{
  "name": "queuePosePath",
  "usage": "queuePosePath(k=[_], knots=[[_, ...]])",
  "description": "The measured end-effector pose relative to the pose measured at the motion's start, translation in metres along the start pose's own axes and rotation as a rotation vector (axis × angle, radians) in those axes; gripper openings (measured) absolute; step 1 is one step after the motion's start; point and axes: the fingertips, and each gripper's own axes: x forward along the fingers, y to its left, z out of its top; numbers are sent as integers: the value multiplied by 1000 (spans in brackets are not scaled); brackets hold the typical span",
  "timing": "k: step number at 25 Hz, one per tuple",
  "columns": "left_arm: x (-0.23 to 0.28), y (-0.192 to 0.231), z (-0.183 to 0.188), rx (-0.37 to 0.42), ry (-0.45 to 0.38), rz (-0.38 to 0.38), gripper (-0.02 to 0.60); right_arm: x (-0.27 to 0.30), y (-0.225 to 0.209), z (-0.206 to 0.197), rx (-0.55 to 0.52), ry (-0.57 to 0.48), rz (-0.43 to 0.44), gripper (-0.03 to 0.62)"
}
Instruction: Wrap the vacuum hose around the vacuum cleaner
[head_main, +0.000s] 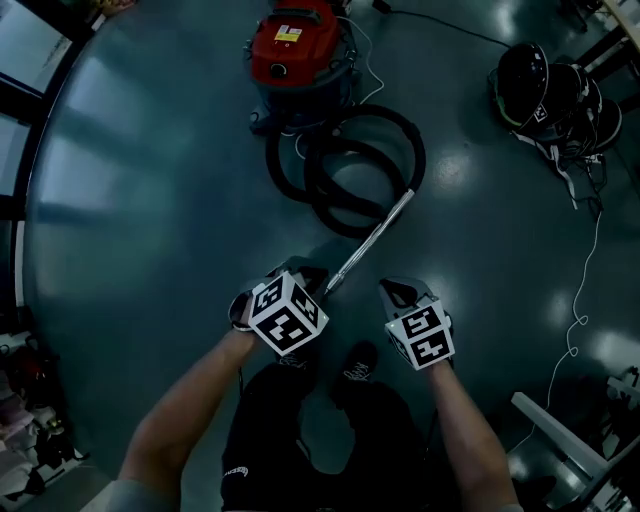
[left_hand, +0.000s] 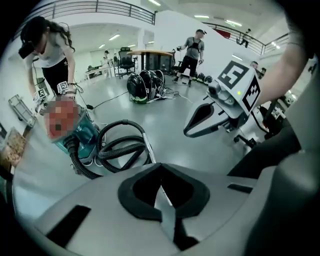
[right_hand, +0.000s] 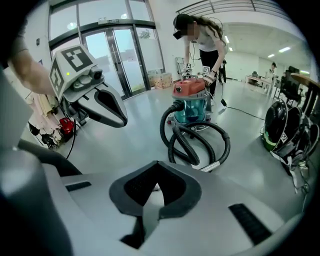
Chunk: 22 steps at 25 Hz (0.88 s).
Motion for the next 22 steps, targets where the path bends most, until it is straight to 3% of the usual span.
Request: queuePosePath(k=[6,14,22], knots=[[-101,-57,55,-136,-74,-16,6,-114,49,44,114,-69,23,3],[-215,-112,113,-227,-195,-1,6,-228,107,82,110,-113,14,3],[-303,-155,138,-175,-282,4,6,-305,152,144,76,-210,-29,3]])
